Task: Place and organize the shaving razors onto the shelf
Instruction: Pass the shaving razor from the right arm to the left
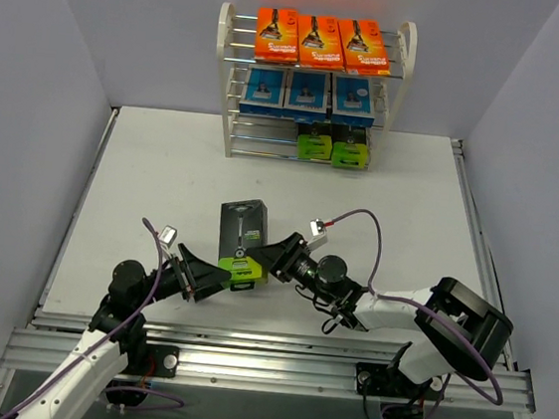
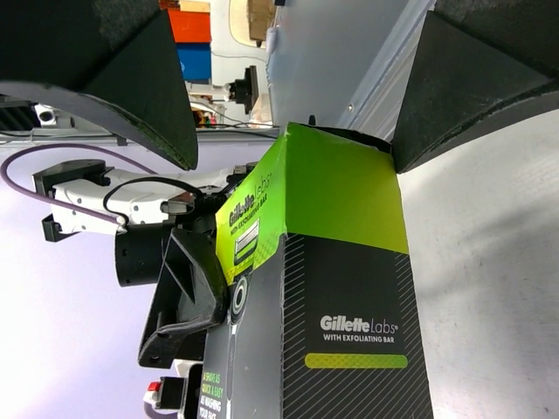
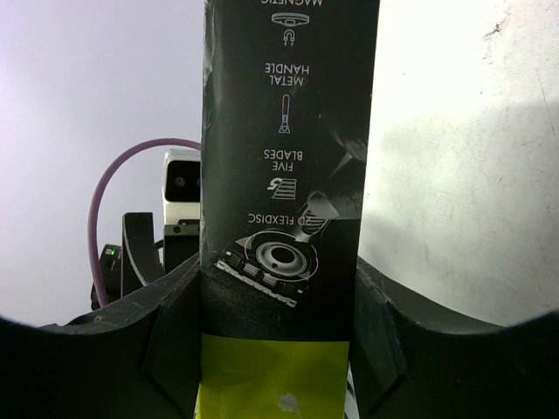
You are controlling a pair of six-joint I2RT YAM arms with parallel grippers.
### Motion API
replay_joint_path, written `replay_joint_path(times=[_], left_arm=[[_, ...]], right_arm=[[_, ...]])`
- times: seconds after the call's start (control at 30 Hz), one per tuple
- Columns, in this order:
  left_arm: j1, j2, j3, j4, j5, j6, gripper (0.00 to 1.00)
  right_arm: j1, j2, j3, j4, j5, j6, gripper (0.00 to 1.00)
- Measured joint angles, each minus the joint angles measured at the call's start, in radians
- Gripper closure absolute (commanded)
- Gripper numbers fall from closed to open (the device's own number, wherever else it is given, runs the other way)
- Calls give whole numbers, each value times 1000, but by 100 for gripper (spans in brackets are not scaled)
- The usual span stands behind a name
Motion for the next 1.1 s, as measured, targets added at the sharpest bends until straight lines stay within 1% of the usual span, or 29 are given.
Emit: replay_joint_path(times=[0.03,0.07,0.1,0.23,0.33,0.4,0.53,0.6,0.83,1.1], left_arm=[[0,-3,-2,0,-5,-6,0],[0,-8,-3,-1,-9,-13,2],[0,-13,-3,-5,-13,-20,7],[0,-39,-6,-13,-26,-49,12],[0,-60,-8,-26,-38,-73,16],[0,-70,-10,-29,-51,-93,16],[0,-77,-10,-28,-72,-127,9],[0,-72,-10,-27,-74,-134,7],[0,-37,-10,-24,-72,-147,6],[0,-34,-10,-13,-69,-140,5]], right_arm=[[-2,7,0,6,0,6,97],[-2,12,0,11,0,11,97],[-2,14,0,14,0,14,96],[-2,14,0,39,3,16,92],[-2,14,0,51,6,17,92],[-2,14,0,58,10,18,94],[-2,14,0,64,20,18,96],[-2,14,0,61,23,17,96],[6,14,0,41,37,11,98],[12,-5,0,23,53,7,100]])
